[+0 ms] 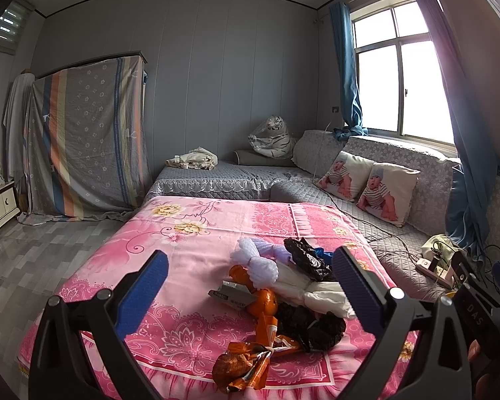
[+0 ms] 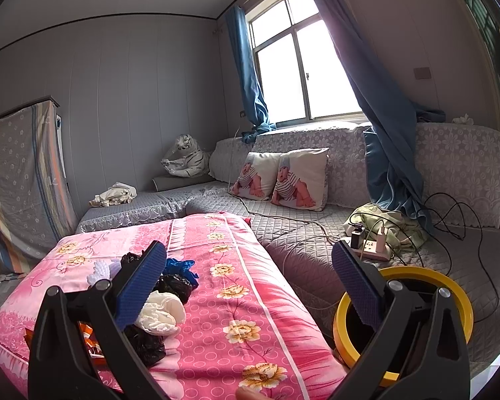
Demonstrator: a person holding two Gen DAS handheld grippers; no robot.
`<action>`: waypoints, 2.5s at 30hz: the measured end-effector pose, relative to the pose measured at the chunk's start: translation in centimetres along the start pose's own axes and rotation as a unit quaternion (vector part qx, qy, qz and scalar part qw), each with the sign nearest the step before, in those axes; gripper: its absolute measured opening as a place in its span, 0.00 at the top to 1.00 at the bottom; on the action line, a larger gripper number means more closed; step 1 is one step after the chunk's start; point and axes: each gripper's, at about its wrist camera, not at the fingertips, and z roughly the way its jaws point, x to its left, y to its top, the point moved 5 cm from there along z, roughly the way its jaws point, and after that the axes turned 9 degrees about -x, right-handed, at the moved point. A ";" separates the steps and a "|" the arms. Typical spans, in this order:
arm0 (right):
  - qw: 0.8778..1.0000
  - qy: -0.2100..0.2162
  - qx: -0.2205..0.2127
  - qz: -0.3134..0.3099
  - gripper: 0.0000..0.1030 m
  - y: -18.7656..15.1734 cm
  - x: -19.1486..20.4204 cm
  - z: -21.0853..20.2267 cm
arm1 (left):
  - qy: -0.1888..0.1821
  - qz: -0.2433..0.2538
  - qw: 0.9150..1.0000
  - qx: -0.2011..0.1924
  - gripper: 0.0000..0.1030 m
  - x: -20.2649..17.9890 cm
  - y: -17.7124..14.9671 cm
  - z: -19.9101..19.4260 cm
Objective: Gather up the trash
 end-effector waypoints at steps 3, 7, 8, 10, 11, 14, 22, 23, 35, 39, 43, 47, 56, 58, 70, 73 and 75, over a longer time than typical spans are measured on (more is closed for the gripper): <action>1.000 -0.001 0.000 0.000 0.08 0.0 0.0 0.0 | 0.000 0.000 1.000 0.001 0.08 0.0 0.0 0.0; 1.000 0.000 0.000 0.000 0.08 -0.1 -0.1 0.2 | 0.000 0.000 1.000 0.000 0.08 -0.1 -0.1 0.0; 1.000 0.000 0.000 0.000 0.08 -0.3 -0.2 0.4 | 0.000 0.000 1.000 0.000 0.08 0.0 0.0 0.0; 1.000 0.000 0.000 -0.001 0.08 -0.1 -0.1 0.4 | 0.000 0.000 1.000 0.000 0.08 0.0 0.0 0.0; 1.000 0.000 0.001 0.000 0.08 -0.1 -0.1 0.3 | 0.000 0.000 1.000 0.000 0.08 0.0 -0.2 0.0; 1.000 0.000 0.002 -0.001 0.08 -0.2 0.2 0.4 | 0.000 0.000 1.000 0.000 0.08 0.0 -0.2 0.0; 1.000 0.002 0.004 0.002 0.08 -0.3 0.2 0.5 | 0.000 0.000 1.000 0.000 0.08 -0.2 -0.3 0.0; 1.000 0.002 0.004 0.002 0.08 -0.3 0.2 0.5 | 0.000 0.000 1.000 0.000 0.08 -0.2 -0.4 0.0; 1.000 0.001 0.004 0.001 0.08 -0.4 0.3 0.6 | -0.001 0.000 1.000 0.001 0.08 -0.2 -0.4 0.0; 1.000 0.002 0.005 0.002 0.08 -0.4 0.3 0.6 | -0.001 0.000 1.000 0.001 0.08 -0.3 -0.4 0.0; 1.000 0.001 0.005 0.002 0.08 -0.4 0.3 0.6 | -0.002 0.000 1.000 0.001 0.08 -0.5 -0.3 0.0; 1.000 0.001 0.003 0.001 0.08 -0.2 0.2 0.5 | -0.002 0.000 1.000 0.001 0.08 -0.5 -0.2 0.0; 1.000 0.001 0.003 0.000 0.08 0.0 0.3 0.4 | 0.000 0.003 1.000 0.003 0.08 -0.7 -0.4 0.0; 1.000 0.001 0.001 -0.001 0.08 0.0 0.3 0.4 | -0.001 0.005 1.000 0.005 0.08 -0.7 -0.4 0.0; 0.995 0.094 0.004 0.020 0.08 0.5 1.4 2.7 | -0.022 0.009 1.000 -0.015 0.08 1.9 -0.3 0.9; 0.989 0.146 0.027 0.007 0.08 0.2 2.5 4.3 | -0.036 0.000 0.999 -0.016 0.08 2.9 -1.0 1.2; 0.985 0.163 0.056 -0.009 0.08 -0.5 3.4 5.9 | -0.046 -0.007 0.999 -0.008 0.08 3.5 -1.7 1.6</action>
